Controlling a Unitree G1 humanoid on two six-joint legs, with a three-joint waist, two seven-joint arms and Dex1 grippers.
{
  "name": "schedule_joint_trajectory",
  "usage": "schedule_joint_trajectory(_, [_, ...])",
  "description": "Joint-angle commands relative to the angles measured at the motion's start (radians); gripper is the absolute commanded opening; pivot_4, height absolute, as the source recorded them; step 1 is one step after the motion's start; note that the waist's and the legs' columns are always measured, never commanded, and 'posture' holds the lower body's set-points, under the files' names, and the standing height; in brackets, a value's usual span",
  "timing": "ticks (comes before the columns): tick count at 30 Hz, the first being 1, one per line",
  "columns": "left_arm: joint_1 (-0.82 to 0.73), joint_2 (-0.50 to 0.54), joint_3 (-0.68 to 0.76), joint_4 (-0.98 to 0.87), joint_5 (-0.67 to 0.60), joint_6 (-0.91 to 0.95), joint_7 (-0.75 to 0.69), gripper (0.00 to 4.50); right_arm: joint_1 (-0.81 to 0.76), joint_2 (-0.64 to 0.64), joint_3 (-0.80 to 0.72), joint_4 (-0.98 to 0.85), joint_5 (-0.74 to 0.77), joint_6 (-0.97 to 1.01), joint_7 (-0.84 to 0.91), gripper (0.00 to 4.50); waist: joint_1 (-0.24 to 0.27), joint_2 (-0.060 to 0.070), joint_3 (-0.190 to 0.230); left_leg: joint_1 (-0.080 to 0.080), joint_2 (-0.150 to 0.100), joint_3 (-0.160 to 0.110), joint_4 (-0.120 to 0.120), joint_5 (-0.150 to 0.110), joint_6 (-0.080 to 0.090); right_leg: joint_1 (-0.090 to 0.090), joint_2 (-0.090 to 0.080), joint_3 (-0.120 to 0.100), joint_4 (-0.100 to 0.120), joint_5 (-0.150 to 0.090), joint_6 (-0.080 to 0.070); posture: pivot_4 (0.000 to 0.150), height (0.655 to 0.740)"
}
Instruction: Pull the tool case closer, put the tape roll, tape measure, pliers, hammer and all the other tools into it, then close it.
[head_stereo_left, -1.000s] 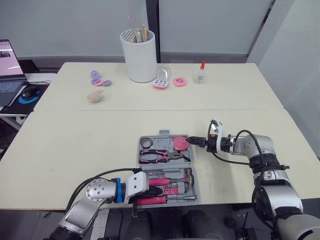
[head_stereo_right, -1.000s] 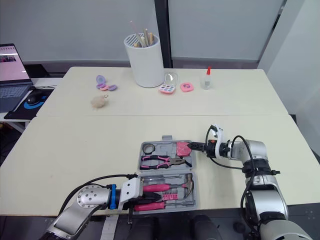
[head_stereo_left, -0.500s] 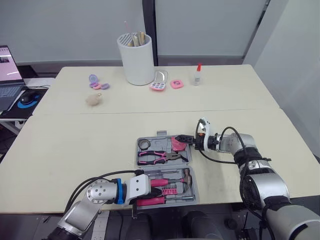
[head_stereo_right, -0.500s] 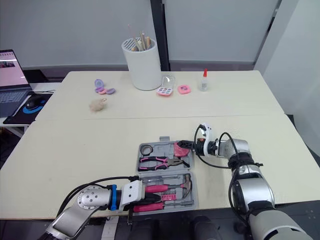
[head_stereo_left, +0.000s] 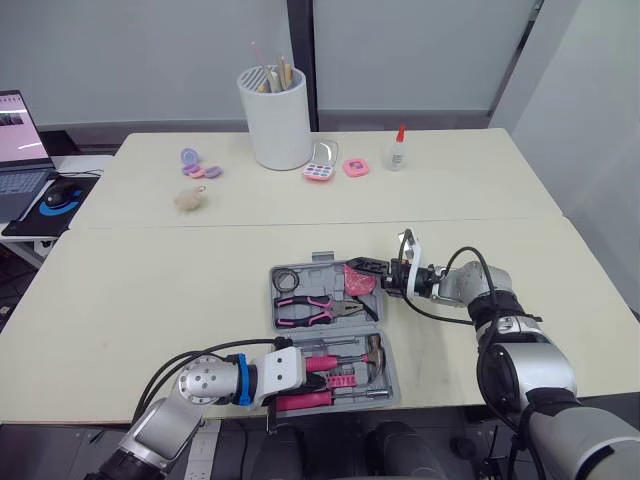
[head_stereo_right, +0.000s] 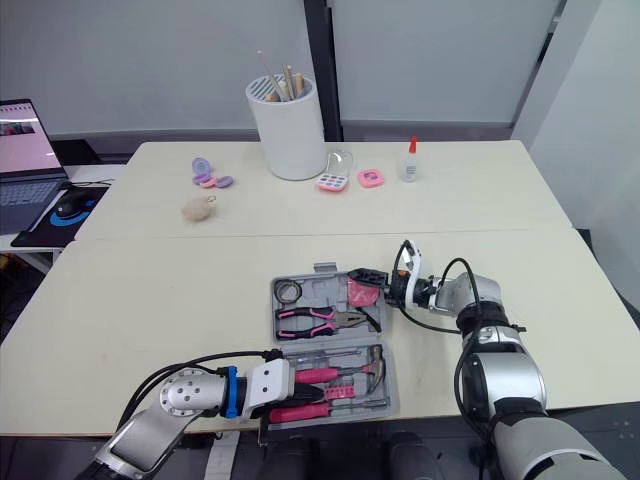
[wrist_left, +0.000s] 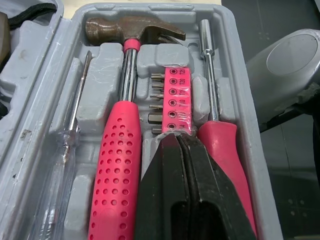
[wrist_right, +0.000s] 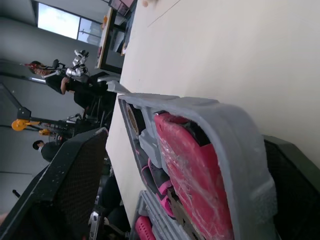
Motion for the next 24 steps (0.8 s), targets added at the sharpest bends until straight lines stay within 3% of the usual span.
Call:
schedule_joint_trajectory(1, [-0.006,-0.001,-0.003,0.06,0.04,0.035,0.031,0.0,0.006,-0.015,-0.013,-0.124,0.062,0.058,0.03,4.48,0.002,0.0,0.0,0.0,0.0,0.0,0.0,0.0,0.0,0.0,0.0,0.0,0.0,0.0,0.0,0.15,0.74])
schedule_joint_trajectory(8, [-0.005,0.001,0.007,0.038,0.023,0.012,0.026,0.0,0.086,-0.043,0.014,-0.347,0.123,0.18,0.018,4.48,0.013,0.0,0.0,0.0,0.0,0.0,0.0,0.0,0.0,0.0,0.0,0.0,0.0,0.0,0.0,0.15,0.74])
schedule_joint_trajectory(13, [0.019,0.006,0.076,-0.083,-0.068,0.019,0.022,0.0,0.128,-0.063,0.013,-0.495,0.185,0.281,-0.003,4.48,0.012,0.0,0.0,-0.001,0.0,0.0,0.0,0.0,0.0,-0.001,0.0,0.0,0.0,0.0,0.0,0.15,0.74])
schedule_joint_trajectory(19, [0.139,0.124,0.237,-0.319,-0.222,0.101,-0.035,0.0,0.164,-0.078,-0.01,-0.639,0.264,0.392,-0.051,4.48,0.01,0.0,0.001,-0.003,0.002,-0.001,-0.002,0.0,0.0,-0.003,0.0,0.0,-0.001,0.0,0.0,0.15,0.74])
schedule_joint_trajectory(24, [0.37,0.245,0.436,-0.457,-0.323,0.136,-0.098,0.0,0.204,-0.109,-0.026,-0.793,0.353,0.515,-0.083,4.48,0.006,0.001,0.002,-0.003,0.002,0.0,-0.003,0.0,0.0,-0.003,-0.002,0.0,-0.003,-0.001,-0.001,0.15,0.74])
